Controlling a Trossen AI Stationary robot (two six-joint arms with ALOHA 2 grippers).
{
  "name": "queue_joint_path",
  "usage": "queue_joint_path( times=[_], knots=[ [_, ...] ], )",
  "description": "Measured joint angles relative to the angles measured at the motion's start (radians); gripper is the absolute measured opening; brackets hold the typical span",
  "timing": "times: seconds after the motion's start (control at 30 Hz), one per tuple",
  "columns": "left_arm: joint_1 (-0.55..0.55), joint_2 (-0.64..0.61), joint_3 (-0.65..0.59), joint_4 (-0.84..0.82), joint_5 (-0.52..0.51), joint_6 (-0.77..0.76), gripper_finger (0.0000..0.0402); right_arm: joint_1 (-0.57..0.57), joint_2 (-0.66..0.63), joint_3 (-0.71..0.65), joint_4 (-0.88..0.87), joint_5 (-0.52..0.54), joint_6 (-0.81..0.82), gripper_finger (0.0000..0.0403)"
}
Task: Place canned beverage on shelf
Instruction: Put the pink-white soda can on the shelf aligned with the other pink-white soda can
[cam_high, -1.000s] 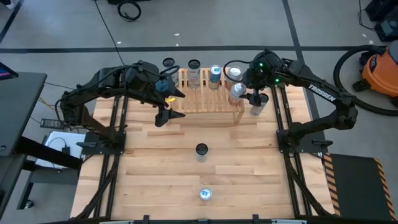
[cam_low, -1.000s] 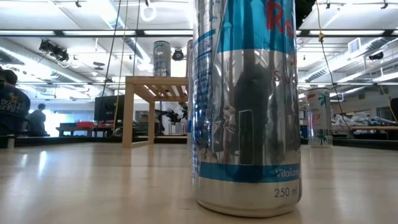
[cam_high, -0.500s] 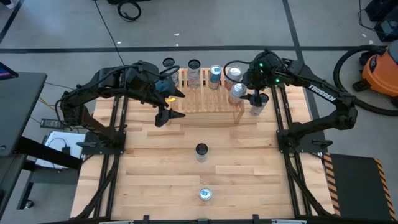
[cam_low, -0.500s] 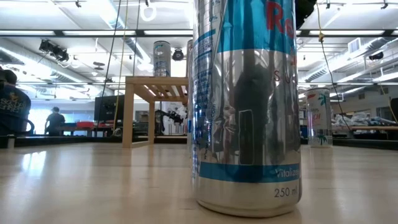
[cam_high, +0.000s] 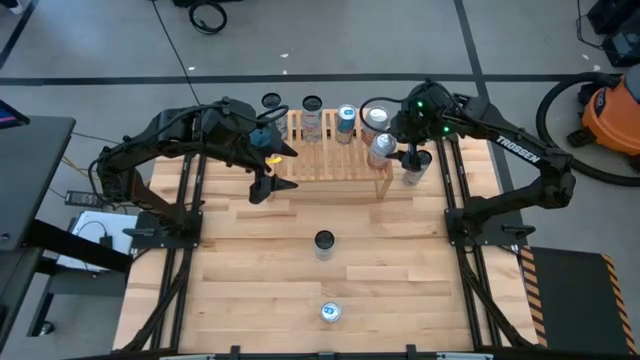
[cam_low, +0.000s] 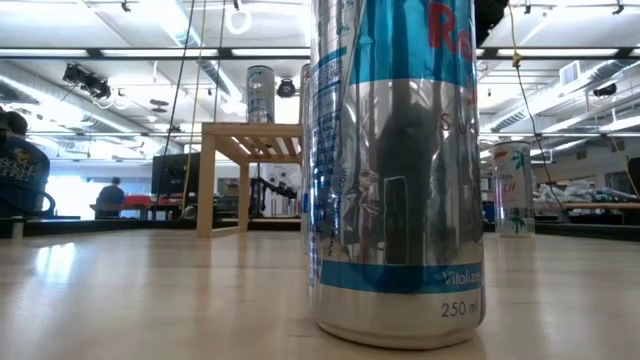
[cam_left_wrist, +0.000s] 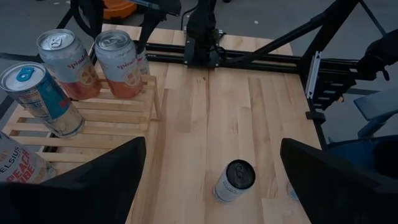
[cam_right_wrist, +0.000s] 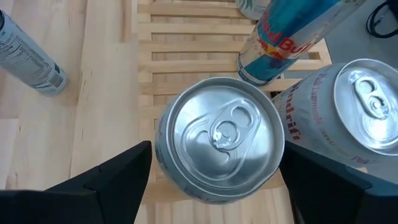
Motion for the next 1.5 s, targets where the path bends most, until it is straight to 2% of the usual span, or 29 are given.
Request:
queue_joint_path(
  times=[0.43,0.57,0.73,0.9,1.03,1.23,1.5],
  knots=[
    [0.000,0.000,0.000,0.000,0.000,-0.002,0.0373,0.005,-0.002,0.092,-0.027,0.003,0.072,0.0352],
    [0.000,0.000,0.000,0.000,0.000,-0.002,0.0373,0.006,-0.002,0.109,-0.033,0.015,0.200,0.0352],
    [0.000,0.000,0.000,0.000,0.000,-0.002,0.0373,0.006,-0.002,0.111,-0.027,0.128,0.479,0.0352],
    [0.000,0.000,0.000,0.000,0.000,-0.002,0.0373,0.010,-0.002,0.111,-0.027,0.124,0.646,0.0352],
    [0.000,0.000,0.000,0.000,0.000,-0.002,0.0373,0.035,-0.001,0.111,-0.027,0.137,0.688,0.0352],
    [0.000,0.000,0.000,0.000,0.000,-0.002,0.0373,0.096,0.007,0.111,-0.034,0.239,0.725,0.0352],
    [0.000,0.000,0.000,0.000,0.000,-0.003,0.0373,0.155,0.046,0.111,-0.061,0.312,0.729,0.0352]
  ],
)
